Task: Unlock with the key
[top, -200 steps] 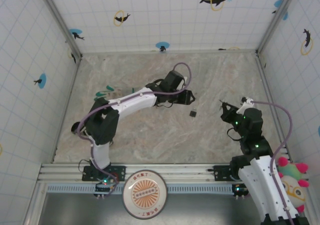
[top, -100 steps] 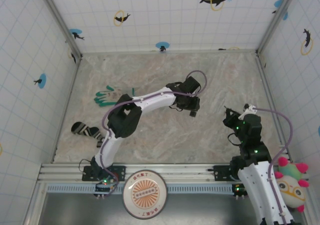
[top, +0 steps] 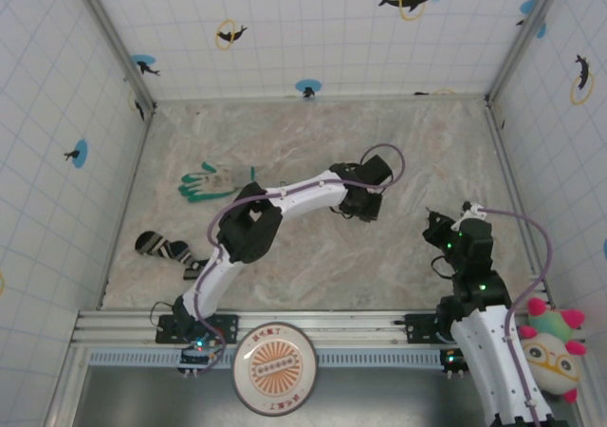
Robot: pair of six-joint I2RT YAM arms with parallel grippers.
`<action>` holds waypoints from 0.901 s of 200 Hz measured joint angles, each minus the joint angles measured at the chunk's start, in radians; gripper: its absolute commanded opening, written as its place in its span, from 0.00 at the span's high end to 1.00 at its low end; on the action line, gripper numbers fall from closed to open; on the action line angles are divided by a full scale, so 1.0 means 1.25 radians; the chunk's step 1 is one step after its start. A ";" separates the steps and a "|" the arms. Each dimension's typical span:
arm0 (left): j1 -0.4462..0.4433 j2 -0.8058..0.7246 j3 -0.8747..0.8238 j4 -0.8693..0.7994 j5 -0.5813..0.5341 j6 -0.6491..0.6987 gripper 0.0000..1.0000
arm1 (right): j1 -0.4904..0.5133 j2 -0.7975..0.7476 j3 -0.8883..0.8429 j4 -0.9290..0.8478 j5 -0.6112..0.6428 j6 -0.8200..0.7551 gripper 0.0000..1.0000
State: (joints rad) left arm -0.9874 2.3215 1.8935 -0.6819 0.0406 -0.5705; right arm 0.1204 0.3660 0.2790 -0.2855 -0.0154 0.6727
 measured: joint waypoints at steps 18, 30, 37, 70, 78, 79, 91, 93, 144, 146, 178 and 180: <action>-0.002 0.014 0.012 -0.010 -0.007 -0.002 0.49 | -0.004 0.000 0.000 0.003 -0.001 0.001 1.00; -0.005 0.023 0.019 -0.011 -0.015 -0.003 0.50 | -0.007 0.000 -0.003 0.004 -0.001 0.002 1.00; -0.006 0.026 0.024 -0.012 -0.019 -0.003 0.50 | -0.008 0.000 -0.003 0.003 -0.002 0.003 1.00; -0.013 0.038 0.038 -0.024 -0.056 -0.002 0.67 | -0.014 0.000 -0.012 0.016 -0.007 0.010 1.00; -0.013 0.038 0.038 -0.026 -0.064 -0.001 0.69 | -0.016 0.000 -0.014 0.018 -0.007 0.012 1.00; -0.013 0.038 0.038 -0.026 -0.064 -0.001 0.69 | -0.017 0.000 -0.014 0.018 -0.007 0.012 1.00; -0.014 0.038 0.038 -0.026 -0.070 -0.001 0.72 | -0.019 0.000 -0.016 0.019 -0.009 0.013 1.00; -0.015 0.038 0.038 -0.026 -0.072 0.002 0.73 | -0.020 0.000 -0.016 0.018 -0.009 0.013 1.00; -0.017 -0.003 -0.032 -0.019 -0.145 0.011 0.75 | -0.025 0.000 -0.030 0.034 -0.015 0.022 1.00; -0.016 -0.008 -0.040 -0.018 -0.147 0.011 0.75 | -0.026 0.000 -0.031 0.034 -0.015 0.022 1.00; 0.005 -0.084 -0.157 -0.023 -0.162 0.013 0.70 | -0.028 0.007 -0.043 0.042 -0.024 0.033 1.00; 0.006 -0.088 -0.161 -0.023 -0.162 0.013 0.70 | -0.028 0.008 -0.043 0.042 -0.026 0.033 1.00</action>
State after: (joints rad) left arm -0.9794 2.2120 1.6917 -0.7113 -0.1619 -0.5541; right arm 0.0853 0.3763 0.2256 -0.2325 -0.0483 0.7143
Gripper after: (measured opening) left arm 0.317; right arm 0.083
